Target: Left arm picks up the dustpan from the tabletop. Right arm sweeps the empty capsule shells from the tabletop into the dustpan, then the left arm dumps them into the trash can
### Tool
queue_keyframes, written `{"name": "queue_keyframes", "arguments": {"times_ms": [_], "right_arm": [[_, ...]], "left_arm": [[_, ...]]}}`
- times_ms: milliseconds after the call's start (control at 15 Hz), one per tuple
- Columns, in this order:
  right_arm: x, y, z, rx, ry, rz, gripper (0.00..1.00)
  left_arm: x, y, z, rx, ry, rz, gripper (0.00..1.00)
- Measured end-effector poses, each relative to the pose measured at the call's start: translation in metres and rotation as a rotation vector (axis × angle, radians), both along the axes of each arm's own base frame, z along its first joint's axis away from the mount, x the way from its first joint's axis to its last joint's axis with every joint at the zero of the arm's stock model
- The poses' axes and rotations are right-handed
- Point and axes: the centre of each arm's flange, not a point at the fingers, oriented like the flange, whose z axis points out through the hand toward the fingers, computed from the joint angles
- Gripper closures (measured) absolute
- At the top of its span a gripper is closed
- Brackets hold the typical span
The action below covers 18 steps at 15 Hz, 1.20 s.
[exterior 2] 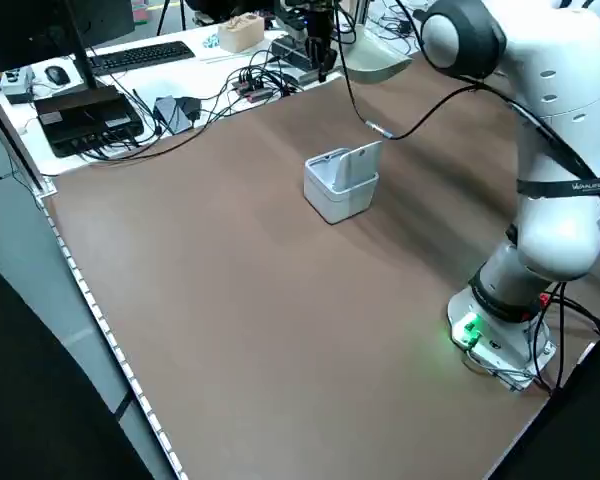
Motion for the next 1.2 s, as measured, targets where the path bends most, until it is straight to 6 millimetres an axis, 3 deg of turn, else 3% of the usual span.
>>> {"name": "queue_keyframes", "arguments": {"times_ms": [200,333,467,800,1067,1200], "right_arm": [[0.004,-0.006,-0.014,-0.004,-0.038,-0.013,0.74],[0.005,-0.005,-0.04,-0.017,-0.041,-0.014,0.74],[0.004,-0.004,-0.049,-0.014,-0.026,-0.002,0.74],[0.01,-0.002,-0.05,0.0,-0.031,0.015,0.74],[0.018,0.003,-0.047,0.01,0.0,0.024,0.74],[0.024,0.005,-0.044,0.015,0.003,0.026,0.74]], "left_arm": [[-0.003,0.034,0.005,0.035,-0.028,-0.013,0.67],[-0.008,0.066,0.011,0.044,-0.052,-0.026,0.67],[-0.015,0.088,0.016,0.008,-0.061,-0.046,0.67],[-0.042,0.139,0.024,-0.019,-0.09,-0.101,0.67],[-0.056,0.192,0.025,-0.024,-0.12,-0.132,0.67],[-0.06,0.207,0.03,-0.015,-0.131,-0.14,0.67]]}}
